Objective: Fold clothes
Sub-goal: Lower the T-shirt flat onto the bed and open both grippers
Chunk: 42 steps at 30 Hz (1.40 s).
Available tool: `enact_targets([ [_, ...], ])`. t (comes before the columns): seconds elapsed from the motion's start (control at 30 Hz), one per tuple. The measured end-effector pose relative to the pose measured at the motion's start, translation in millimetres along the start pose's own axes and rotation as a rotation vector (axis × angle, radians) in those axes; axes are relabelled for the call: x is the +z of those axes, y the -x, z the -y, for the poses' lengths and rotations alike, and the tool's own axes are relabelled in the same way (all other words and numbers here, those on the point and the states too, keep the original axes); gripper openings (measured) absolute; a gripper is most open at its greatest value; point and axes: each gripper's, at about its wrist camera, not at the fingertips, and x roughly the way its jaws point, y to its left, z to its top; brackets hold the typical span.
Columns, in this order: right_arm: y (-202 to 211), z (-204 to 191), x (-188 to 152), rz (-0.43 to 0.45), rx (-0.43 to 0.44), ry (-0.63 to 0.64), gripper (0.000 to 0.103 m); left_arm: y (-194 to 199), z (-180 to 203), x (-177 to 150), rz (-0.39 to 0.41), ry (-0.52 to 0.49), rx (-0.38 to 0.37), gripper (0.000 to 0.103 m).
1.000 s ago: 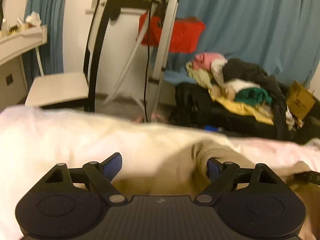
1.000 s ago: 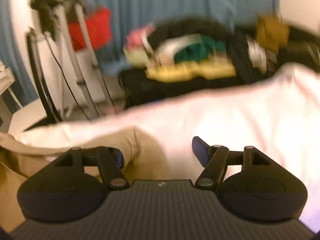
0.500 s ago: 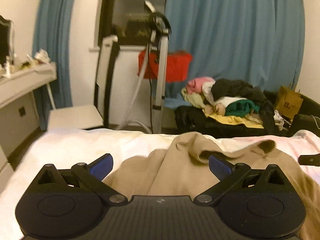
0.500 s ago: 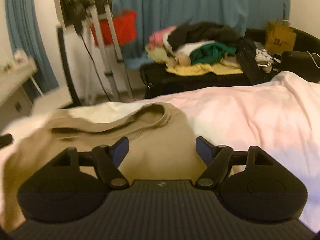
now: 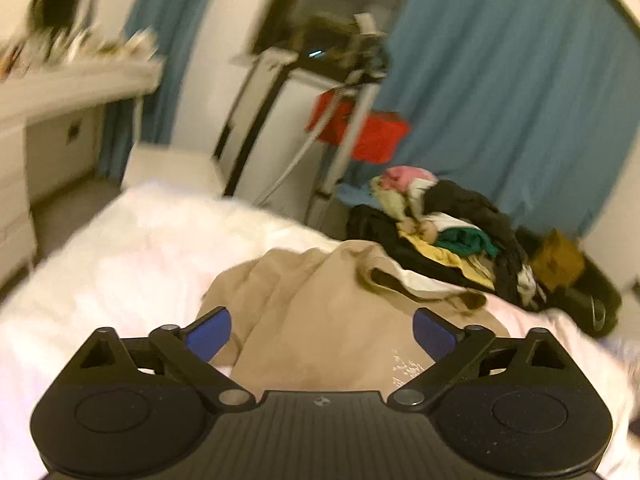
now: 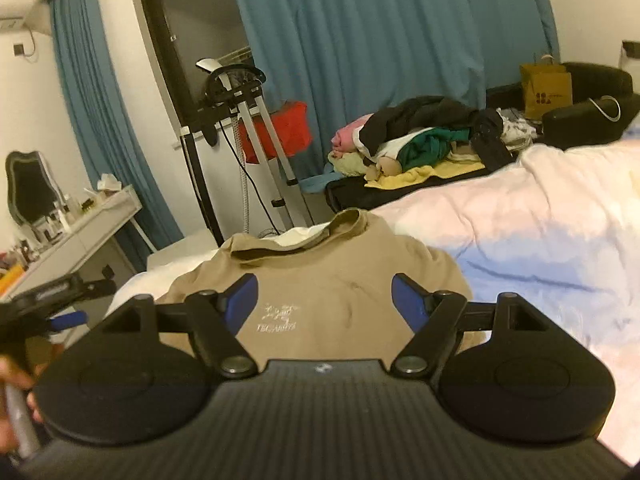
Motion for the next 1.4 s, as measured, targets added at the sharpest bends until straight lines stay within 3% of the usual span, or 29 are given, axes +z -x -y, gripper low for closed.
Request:
enact_targets([
  [0.1, 3, 8, -12, -0.008, 0.021, -0.048, 0.075, -12, -20, 5, -0.017, 0.089, 0.023, 0.093],
  [0.3, -19, 21, -27, -0.027, 0.029, -0.079, 0.075, -54, -37, 14, 0.015, 0.063, 0.054, 0.081],
  [0.37, -28, 26, -31, -0.046, 0.027, -0.096, 0.075, -77, -47, 12, -0.006, 0.076, 0.07, 0.072],
  [0.53, -50, 42, -37, -0.087, 0.066, -0.2, 0.075, -135, -79, 1, -0.07, 0.115, 0.161, 0.061],
  [0.63, -55, 41, -35, -0.07, 0.089, -0.186, 0.076, -154, -94, 0, -0.046, 0.158, 0.151, 0.06],
  [0.7, -59, 40, -34, -0.059, 0.104, -0.173, 0.076, -161, -94, 3, -0.028, 0.15, 0.141, 0.048],
  [0.77, -64, 40, -34, -0.063, 0.113, -0.174, 0.076, -168, -88, 11, -0.039, 0.092, 0.136, 0.01],
  [0.8, -67, 40, -35, -0.069, 0.114, -0.177, 0.076, -170, -83, 17, -0.042, 0.049, 0.135, 0.004],
  [0.9, -75, 41, -36, -0.083, 0.108, -0.173, 0.076, -170, -69, 38, -0.009, -0.065, 0.166, 0.004],
  [1.07, -83, 38, -41, -0.078, 0.056, -0.112, 0.076, -166, -59, 76, 0.087, -0.131, 0.315, 0.004],
  [1.2, -89, 41, -46, -0.051, 0.022, -0.053, 0.075, -184, -55, 67, 0.047, -0.181, 0.364, 0.004],
  [1.3, -89, 44, -46, -0.04, -0.022, -0.037, 0.075, -182, -50, 52, 0.031, -0.216, 0.322, 0.019],
  [1.37, -85, 45, -44, -0.031, -0.027, -0.06, 0.075, -176, -45, 43, 0.022, -0.238, 0.294, 0.042],
  [1.4, -81, 45, -42, -0.021, -0.032, -0.069, 0.075, -174, -42, 39, 0.017, -0.249, 0.28, 0.046],
])
